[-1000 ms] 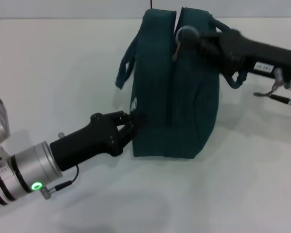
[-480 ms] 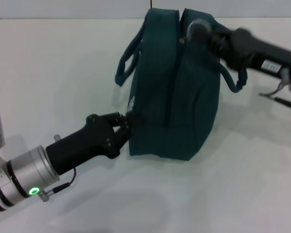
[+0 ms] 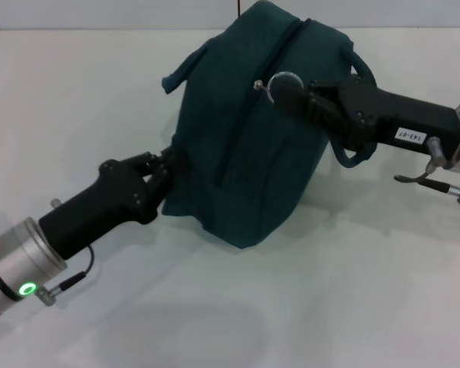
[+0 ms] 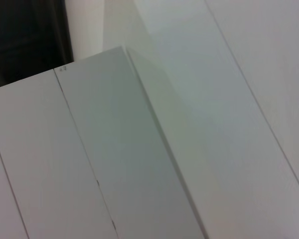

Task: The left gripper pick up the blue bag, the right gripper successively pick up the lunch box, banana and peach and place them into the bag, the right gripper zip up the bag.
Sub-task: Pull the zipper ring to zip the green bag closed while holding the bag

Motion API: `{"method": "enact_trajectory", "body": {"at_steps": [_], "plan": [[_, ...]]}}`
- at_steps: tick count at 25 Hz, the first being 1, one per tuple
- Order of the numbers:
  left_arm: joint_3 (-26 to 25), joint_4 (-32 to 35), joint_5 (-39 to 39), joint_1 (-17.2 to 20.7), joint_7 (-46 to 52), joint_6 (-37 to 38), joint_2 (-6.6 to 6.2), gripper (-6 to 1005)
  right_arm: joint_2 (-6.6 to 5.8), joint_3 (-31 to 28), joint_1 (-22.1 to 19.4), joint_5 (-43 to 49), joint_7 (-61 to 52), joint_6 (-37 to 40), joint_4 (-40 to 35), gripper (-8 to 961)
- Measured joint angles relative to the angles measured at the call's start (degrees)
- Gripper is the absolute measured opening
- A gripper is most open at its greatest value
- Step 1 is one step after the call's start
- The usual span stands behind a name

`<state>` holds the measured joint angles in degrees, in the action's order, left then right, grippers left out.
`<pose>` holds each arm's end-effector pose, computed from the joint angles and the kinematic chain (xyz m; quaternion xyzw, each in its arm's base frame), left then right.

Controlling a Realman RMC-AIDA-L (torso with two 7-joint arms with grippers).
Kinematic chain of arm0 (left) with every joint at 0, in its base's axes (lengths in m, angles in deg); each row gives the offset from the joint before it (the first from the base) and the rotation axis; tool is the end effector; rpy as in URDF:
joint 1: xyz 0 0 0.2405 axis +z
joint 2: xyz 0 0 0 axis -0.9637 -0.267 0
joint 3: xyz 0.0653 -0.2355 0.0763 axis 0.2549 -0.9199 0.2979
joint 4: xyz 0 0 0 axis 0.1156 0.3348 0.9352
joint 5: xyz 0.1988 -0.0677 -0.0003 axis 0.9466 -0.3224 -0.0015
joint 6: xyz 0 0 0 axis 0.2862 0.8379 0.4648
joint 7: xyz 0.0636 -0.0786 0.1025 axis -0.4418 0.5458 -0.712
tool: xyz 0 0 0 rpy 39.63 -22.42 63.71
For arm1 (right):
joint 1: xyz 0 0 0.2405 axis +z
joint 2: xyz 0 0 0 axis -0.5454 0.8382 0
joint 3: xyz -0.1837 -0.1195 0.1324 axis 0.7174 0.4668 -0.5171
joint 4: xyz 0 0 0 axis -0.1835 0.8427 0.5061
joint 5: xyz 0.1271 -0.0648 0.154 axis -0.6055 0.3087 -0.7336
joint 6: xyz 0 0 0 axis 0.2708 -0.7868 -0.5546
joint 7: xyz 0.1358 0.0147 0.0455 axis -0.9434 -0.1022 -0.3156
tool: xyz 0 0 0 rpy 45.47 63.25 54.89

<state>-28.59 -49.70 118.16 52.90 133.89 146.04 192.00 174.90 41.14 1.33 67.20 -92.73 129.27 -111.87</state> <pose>-0.2864 0.2605 -0.0408 -0.8193 -0.2677 -0.4550 0.2238 0.1706 0.3373 -0.0192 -0.8708 0.1813 0.4562 0.0272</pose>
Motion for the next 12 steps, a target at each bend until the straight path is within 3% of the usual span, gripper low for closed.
{"method": "enact_trajectory", "body": {"at_steps": [8, 12], "plan": [[-0.08, 1.61, -2.34, 0.43, 1.02, 2.74, 0.14, 70, -0.11, -0.02, 0.15, -0.05, 1.07, -1.54, 0.18, 10], [0.21, 1.66, -2.07, -0.90, 1.02, 2.77, 0.14, 176, -0.05, -0.14, 0.15, -0.07, 1.43, -1.59, 0.22, 10]]}}
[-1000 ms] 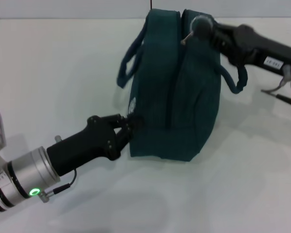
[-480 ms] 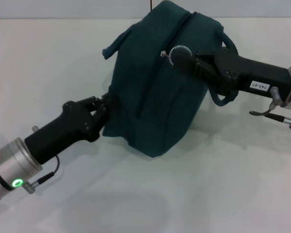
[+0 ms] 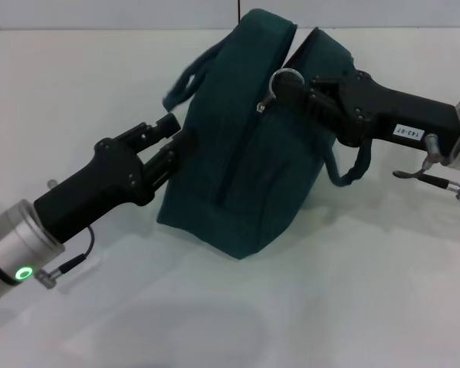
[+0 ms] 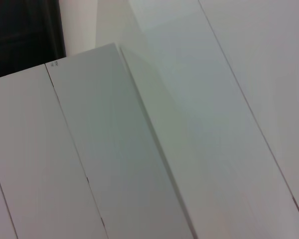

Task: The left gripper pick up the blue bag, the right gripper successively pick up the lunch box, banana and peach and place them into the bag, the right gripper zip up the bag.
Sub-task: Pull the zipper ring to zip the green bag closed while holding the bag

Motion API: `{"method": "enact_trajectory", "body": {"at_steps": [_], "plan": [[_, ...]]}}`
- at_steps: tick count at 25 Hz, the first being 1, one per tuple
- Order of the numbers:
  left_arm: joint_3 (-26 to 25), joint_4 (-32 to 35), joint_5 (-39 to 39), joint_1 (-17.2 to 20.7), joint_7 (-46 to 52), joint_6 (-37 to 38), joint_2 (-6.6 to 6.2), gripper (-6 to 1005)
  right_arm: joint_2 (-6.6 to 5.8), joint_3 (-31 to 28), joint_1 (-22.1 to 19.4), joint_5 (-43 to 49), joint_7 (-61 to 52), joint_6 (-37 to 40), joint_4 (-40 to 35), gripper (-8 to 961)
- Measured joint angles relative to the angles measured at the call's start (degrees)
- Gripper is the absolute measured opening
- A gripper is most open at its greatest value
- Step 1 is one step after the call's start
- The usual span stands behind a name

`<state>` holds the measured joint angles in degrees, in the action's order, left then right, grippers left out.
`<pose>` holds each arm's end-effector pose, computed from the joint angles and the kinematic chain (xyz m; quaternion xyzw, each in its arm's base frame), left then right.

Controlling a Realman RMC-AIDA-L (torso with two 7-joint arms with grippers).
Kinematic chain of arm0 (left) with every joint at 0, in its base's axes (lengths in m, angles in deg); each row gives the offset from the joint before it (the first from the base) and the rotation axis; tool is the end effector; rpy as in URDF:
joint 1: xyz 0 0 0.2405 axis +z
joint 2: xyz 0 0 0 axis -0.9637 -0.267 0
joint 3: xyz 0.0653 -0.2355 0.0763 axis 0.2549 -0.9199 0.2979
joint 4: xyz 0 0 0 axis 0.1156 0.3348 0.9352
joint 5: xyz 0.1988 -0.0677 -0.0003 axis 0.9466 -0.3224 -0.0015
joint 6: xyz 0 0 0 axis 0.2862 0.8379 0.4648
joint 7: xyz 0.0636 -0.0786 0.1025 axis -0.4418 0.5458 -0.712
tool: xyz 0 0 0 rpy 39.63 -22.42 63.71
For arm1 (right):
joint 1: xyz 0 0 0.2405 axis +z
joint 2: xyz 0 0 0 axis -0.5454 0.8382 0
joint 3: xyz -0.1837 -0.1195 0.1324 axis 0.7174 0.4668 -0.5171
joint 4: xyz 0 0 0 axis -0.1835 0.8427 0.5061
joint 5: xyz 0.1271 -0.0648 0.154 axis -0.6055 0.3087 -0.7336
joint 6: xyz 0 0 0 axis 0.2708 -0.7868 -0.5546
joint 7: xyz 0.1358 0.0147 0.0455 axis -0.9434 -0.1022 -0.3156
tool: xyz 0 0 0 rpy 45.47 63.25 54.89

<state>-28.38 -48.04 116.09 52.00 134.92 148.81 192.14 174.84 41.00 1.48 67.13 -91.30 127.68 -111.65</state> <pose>-0.2748 0.2682 -0.0310 -0.8117 -0.2442 -0.4833 0.2189 0.1725 0.3414 -0.0198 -0.8736 0.1774 0.4510 0.0449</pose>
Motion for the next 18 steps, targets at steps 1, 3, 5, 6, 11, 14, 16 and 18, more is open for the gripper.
{"method": "enact_trajectory", "body": {"at_steps": [1, 3, 5, 6, 11, 14, 16, 18], "plan": [[0.11, -0.01, 0.13, -0.31, 0.01, 0.00, 0.02, 202, 0.01, -0.01, -0.01, -0.01, 0.03, -0.04, 0.00, 10], [0.21, -0.18, 0.50, -0.86, 0.15, 0.01, 0.04, 305, 0.03, -0.01, -0.02, -0.05, 0.07, -0.43, 0.02, 10], [0.23, -0.27, 1.29, -1.40, 0.73, -0.12, 0.08, 457, 0.03, 0.00, -0.03, -0.06, 0.07, -0.67, 0.02, 10], [0.24, -0.26, 1.51, -1.55, 1.00, -0.23, 0.10, 462, 0.03, -0.01, -0.03, -0.07, 0.07, -0.85, 0.01, 10], [0.24, -0.28, 2.85, -2.13, 1.37, -0.59, 0.15, 466, 0.03, 0.00, -0.09, -0.63, 0.14, -1.23, -0.03, 10], [0.24, -0.26, 3.11, -2.11, 1.04, -1.02, 0.15, 410, -0.02, 0.00, -0.15, -0.75, 0.15, -1.23, -0.20, 10], [0.24, -0.29, 3.16, -2.03, 0.94, -1.14, 0.15, 373, -0.03, -0.11, -0.15, -0.76, 0.15, -1.23, -0.30, 11], [0.24, -0.28, 3.26, -1.98, 0.89, -1.17, 0.15, 336, -0.04, -0.38, 0.02, -0.76, 0.15, -1.24, -0.30, 11]]}}
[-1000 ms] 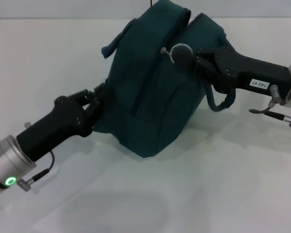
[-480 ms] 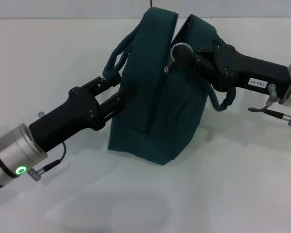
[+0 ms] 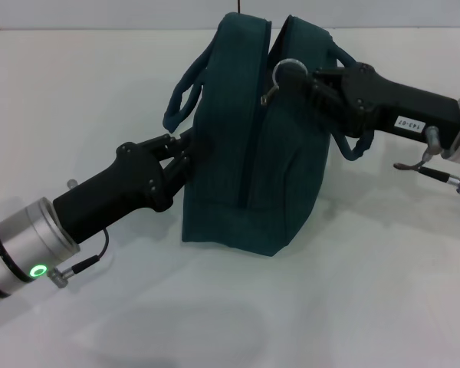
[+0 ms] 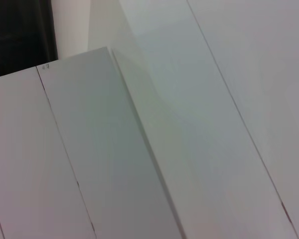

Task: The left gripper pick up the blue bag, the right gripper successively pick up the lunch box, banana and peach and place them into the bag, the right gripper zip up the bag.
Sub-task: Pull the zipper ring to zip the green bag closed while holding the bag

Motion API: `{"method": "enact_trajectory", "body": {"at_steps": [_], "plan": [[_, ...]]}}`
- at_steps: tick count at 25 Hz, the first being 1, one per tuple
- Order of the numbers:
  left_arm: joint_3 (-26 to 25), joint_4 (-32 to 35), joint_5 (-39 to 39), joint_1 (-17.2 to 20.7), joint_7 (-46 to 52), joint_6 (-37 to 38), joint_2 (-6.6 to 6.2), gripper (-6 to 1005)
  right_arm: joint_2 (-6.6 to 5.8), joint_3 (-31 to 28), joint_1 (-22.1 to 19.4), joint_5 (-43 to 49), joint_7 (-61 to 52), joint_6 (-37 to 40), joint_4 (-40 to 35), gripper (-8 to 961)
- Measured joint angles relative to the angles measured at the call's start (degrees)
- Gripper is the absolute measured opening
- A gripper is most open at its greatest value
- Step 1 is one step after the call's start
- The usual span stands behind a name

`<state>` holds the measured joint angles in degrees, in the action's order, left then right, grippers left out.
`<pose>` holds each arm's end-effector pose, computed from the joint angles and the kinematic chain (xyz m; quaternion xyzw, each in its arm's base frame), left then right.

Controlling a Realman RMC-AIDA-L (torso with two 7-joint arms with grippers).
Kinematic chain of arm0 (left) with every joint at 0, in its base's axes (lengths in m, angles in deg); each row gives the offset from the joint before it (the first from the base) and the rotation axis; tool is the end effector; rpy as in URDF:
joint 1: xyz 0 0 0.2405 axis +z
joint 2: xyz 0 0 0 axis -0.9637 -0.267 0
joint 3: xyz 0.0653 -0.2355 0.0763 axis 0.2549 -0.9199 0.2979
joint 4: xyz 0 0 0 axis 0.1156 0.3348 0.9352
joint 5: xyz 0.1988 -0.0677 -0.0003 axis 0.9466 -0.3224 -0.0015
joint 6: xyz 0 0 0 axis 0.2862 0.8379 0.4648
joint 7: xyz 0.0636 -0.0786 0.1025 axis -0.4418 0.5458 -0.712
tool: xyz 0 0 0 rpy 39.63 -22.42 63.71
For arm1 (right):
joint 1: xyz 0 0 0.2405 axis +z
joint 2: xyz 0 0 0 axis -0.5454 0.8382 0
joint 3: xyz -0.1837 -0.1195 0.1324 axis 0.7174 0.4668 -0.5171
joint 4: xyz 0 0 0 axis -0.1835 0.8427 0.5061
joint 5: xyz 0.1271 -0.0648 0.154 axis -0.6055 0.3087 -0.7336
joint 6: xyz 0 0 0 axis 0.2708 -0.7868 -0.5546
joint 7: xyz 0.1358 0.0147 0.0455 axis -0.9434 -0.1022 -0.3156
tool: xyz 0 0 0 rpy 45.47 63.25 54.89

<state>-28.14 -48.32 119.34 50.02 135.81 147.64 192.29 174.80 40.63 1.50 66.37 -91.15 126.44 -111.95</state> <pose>-0.2671 0.2726 -0.0407 -0.8288 -0.2427 -0.4675 0.1889 0.1723 0.3461 -0.0174 -0.8708 0.1792 0.4540 0.0592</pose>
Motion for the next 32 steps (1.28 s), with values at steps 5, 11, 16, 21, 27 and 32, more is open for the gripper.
{"method": "enact_trajectory", "body": {"at_steps": [5, 11, 16, 21, 27, 32], "plan": [[-0.01, 0.12, 1.23, 0.13, -1.04, -0.03, 0.00, 220, -0.10, -0.15, 0.19, -1.72, 0.00, -1.15, -0.18, 11], [-0.01, -0.22, 2.77, 0.27, -2.84, 0.01, 0.08, 83, -0.29, -0.22, -0.04, -4.06, 0.07, -5.47, -0.19, 11], [-0.07, 0.00, 2.74, 0.87, -3.33, 0.51, 0.09, 59, -0.30, -0.63, -0.22, -4.28, 1.34, -7.05, 0.16, 11], [-0.50, 0.19, 0.30, 1.99, -3.49, 2.79, -0.01, 55, -0.10, -0.41, -1.44, -4.31, 3.81, -1.98, -0.11, 11], [-0.54, 1.71, -1.36, 3.16, -3.25, 4.78, -0.94, 55, -0.06, 2.08, -4.11, -3.94, 5.20, 6.70, -2.89, 11], [-0.48, 1.88, -1.02, 3.10, -2.91, 4.33, -1.92, 55, -0.18, 2.05, -5.57, -4.25, 4.91, 4.10, -4.54, 12]]}}
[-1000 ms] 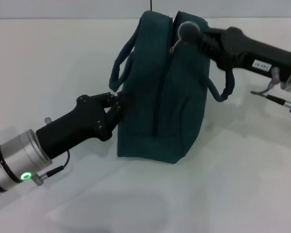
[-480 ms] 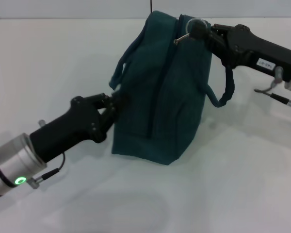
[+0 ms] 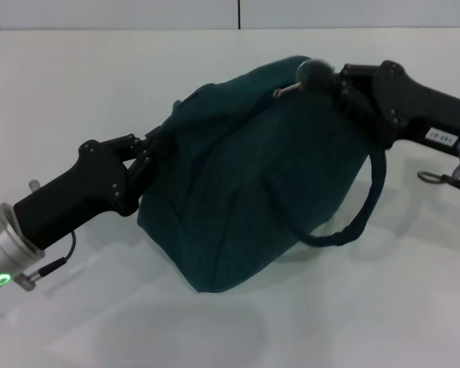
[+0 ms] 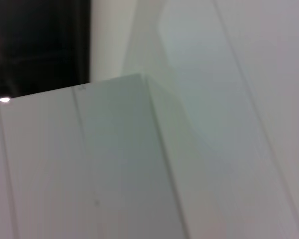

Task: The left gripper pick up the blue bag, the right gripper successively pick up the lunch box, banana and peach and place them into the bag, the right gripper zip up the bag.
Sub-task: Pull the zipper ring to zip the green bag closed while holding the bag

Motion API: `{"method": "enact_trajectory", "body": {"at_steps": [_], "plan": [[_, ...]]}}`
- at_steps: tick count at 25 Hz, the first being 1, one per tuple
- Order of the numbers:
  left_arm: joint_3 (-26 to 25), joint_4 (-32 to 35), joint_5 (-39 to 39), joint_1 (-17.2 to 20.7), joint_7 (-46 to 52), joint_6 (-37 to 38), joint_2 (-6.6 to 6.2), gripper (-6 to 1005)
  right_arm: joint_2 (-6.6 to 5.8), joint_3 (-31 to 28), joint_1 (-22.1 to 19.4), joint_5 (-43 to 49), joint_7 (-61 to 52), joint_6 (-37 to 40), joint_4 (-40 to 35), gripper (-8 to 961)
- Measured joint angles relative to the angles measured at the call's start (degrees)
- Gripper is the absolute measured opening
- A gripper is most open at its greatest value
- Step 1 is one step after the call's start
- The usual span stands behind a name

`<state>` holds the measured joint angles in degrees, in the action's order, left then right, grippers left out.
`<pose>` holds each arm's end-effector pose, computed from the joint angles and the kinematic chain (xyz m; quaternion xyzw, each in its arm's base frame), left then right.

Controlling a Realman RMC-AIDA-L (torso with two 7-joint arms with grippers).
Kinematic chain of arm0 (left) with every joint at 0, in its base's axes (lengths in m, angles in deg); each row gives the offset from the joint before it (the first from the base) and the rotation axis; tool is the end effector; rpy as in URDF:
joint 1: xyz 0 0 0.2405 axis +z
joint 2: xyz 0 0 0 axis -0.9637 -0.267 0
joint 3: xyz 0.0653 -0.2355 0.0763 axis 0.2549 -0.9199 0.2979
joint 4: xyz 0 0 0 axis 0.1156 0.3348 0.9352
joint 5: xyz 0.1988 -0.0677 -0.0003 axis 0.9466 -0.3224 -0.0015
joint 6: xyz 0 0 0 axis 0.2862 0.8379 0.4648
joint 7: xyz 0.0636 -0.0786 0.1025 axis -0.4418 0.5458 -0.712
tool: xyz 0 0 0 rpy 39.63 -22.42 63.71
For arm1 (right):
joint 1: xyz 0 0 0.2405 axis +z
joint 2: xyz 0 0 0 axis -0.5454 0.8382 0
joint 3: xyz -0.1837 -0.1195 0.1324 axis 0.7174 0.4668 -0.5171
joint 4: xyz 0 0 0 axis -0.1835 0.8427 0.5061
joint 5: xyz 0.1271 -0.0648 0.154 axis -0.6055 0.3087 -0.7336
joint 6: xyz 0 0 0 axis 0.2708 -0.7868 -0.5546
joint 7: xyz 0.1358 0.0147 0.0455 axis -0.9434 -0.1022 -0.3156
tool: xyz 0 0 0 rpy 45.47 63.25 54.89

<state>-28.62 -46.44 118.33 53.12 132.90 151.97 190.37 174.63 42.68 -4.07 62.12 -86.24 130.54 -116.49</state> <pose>-0.2804 0.2621 -0.0167 -0.8277 -0.2045 -0.4754 0.2169 0.1802 0.3256 -0.0032 -0.8595 0.1306 0.4883 0.0753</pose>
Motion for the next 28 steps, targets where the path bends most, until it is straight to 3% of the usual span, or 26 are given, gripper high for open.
{"method": "enact_trajectory", "body": {"at_steps": [7, 18, 28], "plan": [[0.22, 0.03, 0.17, -0.11, -0.03, -1.27, 0.10, 56, -0.30, -1.47, -0.59, -0.06, -0.09, -7.39, 1.16, 12], [0.08, 0.03, 0.17, -0.11, -0.16, -1.40, -0.07, 57, -0.33, -7.37, -2.24, 0.12, 1.66, -8.60, 3.08, 12], [0.03, 0.02, -0.06, -0.07, 0.00, -1.42, -0.11, 58, -0.51, -7.60, -2.33, 1.19, 2.42, -15.28, 5.48, 13]]}}
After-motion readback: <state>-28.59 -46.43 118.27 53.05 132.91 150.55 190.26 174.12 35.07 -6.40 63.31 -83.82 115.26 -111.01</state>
